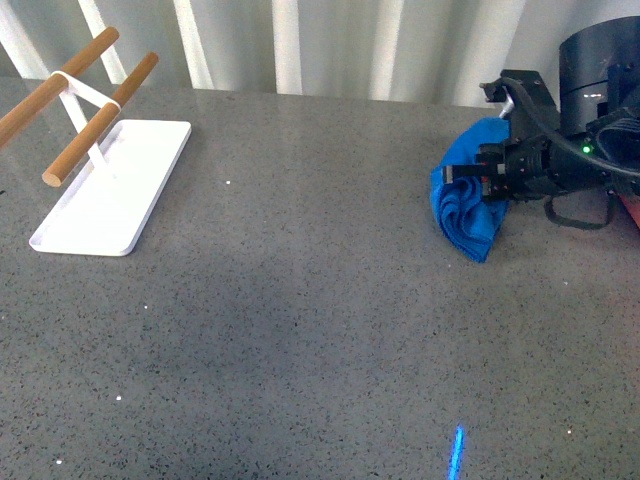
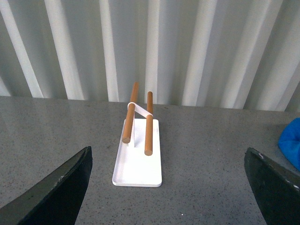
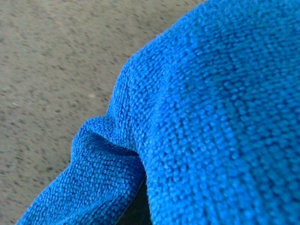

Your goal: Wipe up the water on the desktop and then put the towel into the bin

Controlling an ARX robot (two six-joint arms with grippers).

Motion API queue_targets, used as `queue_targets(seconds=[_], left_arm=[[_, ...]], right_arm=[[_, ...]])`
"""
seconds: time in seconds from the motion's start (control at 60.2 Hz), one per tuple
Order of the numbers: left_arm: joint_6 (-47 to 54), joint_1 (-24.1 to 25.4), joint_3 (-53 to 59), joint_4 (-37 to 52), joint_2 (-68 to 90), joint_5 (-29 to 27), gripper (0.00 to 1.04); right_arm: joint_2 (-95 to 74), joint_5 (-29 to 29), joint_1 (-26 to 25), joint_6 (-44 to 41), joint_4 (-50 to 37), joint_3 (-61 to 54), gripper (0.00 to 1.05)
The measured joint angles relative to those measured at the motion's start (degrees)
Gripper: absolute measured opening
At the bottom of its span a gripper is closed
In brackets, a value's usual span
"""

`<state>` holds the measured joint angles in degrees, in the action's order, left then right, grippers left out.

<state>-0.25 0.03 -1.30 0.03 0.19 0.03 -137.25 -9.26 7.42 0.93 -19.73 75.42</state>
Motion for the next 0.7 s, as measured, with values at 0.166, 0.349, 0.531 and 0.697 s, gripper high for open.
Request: queue_targets(seconds=[0.166,0.349,0.531,0.697], left_arm=[[0.0,0.0,0.0,0.0,0.0,0.0,0.98],[0.0,0.0,0.0,0.0,0.0,0.0,0.98],[0.0,0.0,0.0,0.0,0.0,0.0,0.98],[0.0,0.0,0.0,0.0,0.0,0.0,0.98]], right_arm=[[-0.3,-10.9,4.5,0.8,4.5,2.2,0.04],[1.8,-16.6,7.3,1.9,3.6,-2.6,0.04],[6.9,-17.0,6.7,1.8,2.2,-12.4,0.04],[13.7,-14.9,5.1,0.9,3.4,-22.4,0.04]])
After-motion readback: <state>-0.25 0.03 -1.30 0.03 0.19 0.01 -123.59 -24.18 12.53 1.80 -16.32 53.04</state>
